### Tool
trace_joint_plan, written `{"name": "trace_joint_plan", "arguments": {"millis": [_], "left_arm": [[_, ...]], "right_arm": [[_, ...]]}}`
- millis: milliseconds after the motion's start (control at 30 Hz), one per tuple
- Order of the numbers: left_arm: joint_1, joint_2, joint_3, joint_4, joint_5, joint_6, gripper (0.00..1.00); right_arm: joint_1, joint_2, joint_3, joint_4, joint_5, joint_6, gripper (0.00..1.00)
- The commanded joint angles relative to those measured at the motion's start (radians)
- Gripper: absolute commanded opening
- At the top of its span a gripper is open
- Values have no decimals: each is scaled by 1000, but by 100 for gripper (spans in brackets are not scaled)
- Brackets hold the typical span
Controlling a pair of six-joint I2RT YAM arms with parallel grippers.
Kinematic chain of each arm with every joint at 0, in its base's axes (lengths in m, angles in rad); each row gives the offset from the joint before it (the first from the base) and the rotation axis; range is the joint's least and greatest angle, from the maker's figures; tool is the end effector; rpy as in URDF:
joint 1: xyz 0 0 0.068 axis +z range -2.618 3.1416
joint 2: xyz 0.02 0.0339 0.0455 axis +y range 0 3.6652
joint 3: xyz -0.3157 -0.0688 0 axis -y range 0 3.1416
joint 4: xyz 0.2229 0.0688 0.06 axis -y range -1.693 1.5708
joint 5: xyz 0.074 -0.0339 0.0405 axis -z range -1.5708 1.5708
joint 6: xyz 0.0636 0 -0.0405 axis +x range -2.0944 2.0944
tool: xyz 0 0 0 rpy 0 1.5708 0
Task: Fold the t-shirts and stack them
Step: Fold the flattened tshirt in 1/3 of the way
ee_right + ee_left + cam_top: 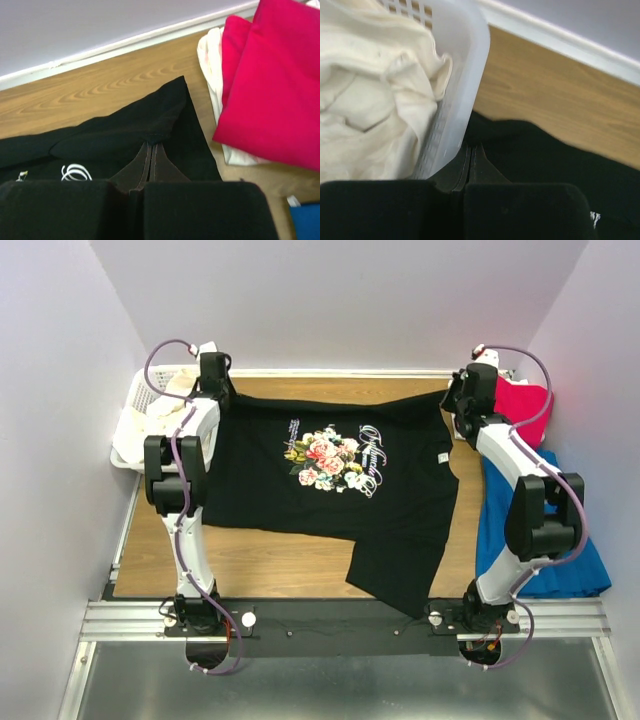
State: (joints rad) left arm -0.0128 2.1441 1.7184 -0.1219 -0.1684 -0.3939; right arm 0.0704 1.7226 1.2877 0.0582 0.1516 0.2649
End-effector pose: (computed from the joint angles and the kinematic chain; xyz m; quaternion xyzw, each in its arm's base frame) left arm 0.5358 0.0038 0.2701 -0.2050 0.8454 -0.0267 0.4926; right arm 0.4221 0.0201 0.3357 0.1224 0.8166 0.0318 0.5632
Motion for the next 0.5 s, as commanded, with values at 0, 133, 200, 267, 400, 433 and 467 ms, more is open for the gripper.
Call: {"name": "trace_joint_plan", "arguments": {"millis": [0,133,200,267,400,433,467], "left_arm": [[4,-78,-109,-13,-46,-17,0],[4,-105,-166,-19,-69,-36,0],[5,-110,-180,-31,-83,-48,0],[4,-118,-200,-39,-94,-56,0],[5,-138,-238,-41,-115,-77,0],[4,-141,-244,-47,-117,-86,0],[4,-142,-256,-47,-118,-89,0]], "right_arm": [[-4,-109,-74,-35,2,28,1],[-4,-162,-128,-55,14,30,1],[-4,-176,-151,-55,13,31,1],[-4,-190,-163,-92,6,36,1],[-3,-215,-203,-101,-6,50,1],[-4,-221,-208,-104,-7,51,1],[-4,-225,-214,-109,-14,51,1]]}}
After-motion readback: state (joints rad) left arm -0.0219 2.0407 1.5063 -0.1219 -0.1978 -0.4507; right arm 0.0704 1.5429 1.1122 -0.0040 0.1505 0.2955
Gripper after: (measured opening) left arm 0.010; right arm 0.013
